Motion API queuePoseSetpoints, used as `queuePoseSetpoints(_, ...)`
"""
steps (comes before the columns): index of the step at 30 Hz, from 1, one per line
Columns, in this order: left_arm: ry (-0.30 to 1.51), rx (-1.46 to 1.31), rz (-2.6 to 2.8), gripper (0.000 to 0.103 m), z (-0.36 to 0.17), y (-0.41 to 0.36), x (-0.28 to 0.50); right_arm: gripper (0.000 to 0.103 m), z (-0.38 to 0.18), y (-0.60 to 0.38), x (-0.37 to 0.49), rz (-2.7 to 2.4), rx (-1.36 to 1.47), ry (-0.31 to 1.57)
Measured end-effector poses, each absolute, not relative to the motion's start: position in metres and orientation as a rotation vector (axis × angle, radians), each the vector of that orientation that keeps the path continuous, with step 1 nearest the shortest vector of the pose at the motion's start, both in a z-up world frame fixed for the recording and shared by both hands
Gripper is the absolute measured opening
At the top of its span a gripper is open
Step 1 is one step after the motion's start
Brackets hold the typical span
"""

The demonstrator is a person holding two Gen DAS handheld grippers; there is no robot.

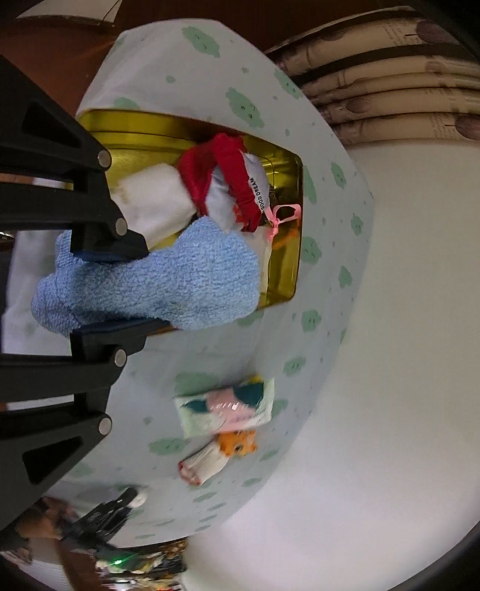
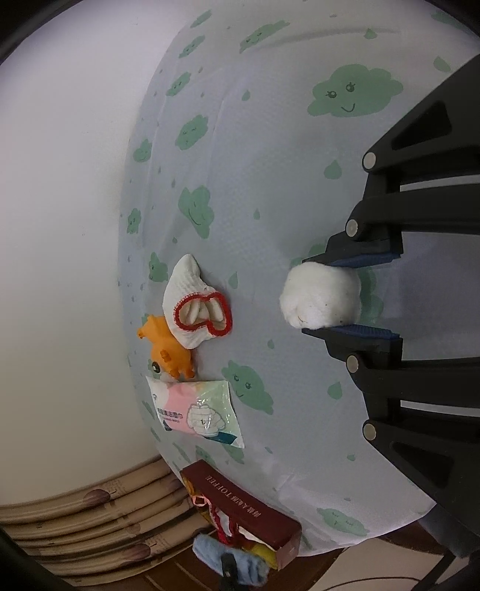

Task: Organize soft objects
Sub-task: 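Carry the blue towel to the tin with the left gripper while the right gripper grasps the white ball, then lower the blue towel into the tin and open the left gripper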

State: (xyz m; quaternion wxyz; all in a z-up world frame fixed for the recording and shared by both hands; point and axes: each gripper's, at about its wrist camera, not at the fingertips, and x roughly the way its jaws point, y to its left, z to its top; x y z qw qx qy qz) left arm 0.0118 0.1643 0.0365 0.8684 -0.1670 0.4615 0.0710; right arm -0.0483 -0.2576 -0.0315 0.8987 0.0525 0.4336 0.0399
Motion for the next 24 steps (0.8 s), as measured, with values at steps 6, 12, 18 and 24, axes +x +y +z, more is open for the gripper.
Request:
queuePoseSetpoints(6,1.003,-0.392,0.180,0.025,0.007,0.182,0.039,0.024,-0.033,-0.257,-0.046,0.084,0.110,0.911)
queuePoseSetpoints(12,1.028,-0.388,0.192,0.028,-0.008,0.182,0.051,0.024,-0.034,-0.257,-0.046,0.085,0.111,0.913)
queuePoseSetpoints(18,1.066,-0.373,0.203,0.039,-0.015,0.179,0.057,0.025,-0.035,-0.257,-0.045,0.087,0.112,0.917)
queuePoseSetpoints(24,0.985,-0.339,0.296,0.041,0.006,0.180,0.038,0.025,-0.035,-0.257,-0.045,0.085,0.118,0.915)
